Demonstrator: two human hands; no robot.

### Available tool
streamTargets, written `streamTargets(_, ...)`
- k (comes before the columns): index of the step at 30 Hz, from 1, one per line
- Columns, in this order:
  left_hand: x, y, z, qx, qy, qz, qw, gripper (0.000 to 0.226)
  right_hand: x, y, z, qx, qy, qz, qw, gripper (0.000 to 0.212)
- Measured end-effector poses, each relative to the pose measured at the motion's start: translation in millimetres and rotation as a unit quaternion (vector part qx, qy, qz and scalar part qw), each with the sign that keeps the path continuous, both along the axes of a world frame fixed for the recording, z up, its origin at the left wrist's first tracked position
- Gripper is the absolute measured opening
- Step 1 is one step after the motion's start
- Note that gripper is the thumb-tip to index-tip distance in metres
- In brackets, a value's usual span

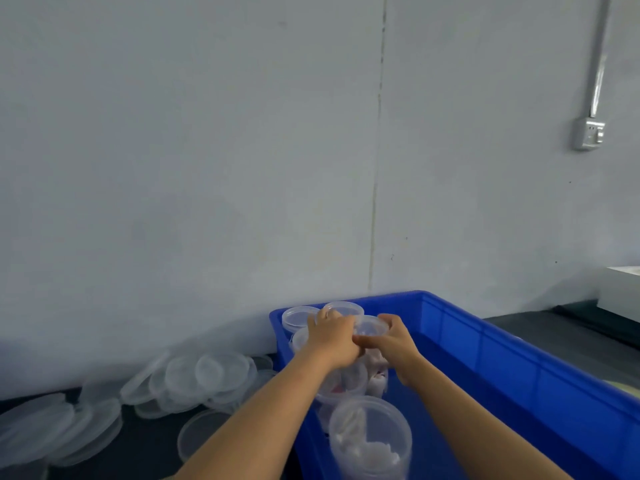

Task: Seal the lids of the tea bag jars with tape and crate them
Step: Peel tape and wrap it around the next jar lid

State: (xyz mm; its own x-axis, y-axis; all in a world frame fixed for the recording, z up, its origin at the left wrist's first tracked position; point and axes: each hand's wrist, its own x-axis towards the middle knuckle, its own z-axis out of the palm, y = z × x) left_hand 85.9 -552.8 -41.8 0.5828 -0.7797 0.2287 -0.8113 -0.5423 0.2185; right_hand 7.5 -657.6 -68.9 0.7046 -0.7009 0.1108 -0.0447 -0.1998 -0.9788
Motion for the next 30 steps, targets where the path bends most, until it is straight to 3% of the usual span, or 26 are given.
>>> streamTargets(4,1,6,-4,-0.013,0.011,-0.001,1.000,0.033,5,-2,-8,0.025,-0.003,0.001,1.000,0.077)
streamTargets(11,-1,10,-8,0.017,0.003,-0.010,1.000,0.029,-2,-4,-6,0.028,0.080,0.048,0.995,0.085)
streamTargets(16,-3,21,-2,0.036,0.005,0.013,0.999,0.040,-1,10,15,-0.042,0.183,0.017,0.982,0.089)
streamTargets(19,-1,44,8,0.039,0.032,0.025,0.998,0.046,-3,26,36,-0.106,0.200,-0.013,0.974,0.076)
streamTargets(22,-3,77,17,-0.071,0.111,0.029,0.991,0.040,-7,51,56,-0.129,0.180,-0.005,0.975,0.059)
streamTargets(24,-11,102,17,-0.185,0.187,0.021,0.965,0.032,-11,75,68,-0.143,0.170,-0.011,0.975,0.048)
streamTargets(27,-31,141,6,-0.292,0.219,0.026,0.931,0.022,-17,120,78,-0.134,0.126,0.024,0.983,0.037)
streamTargets(30,-47,182,-1,-0.336,0.222,0.046,0.914,0.016,-26,170,86,-0.088,0.090,0.072,0.989,0.028)
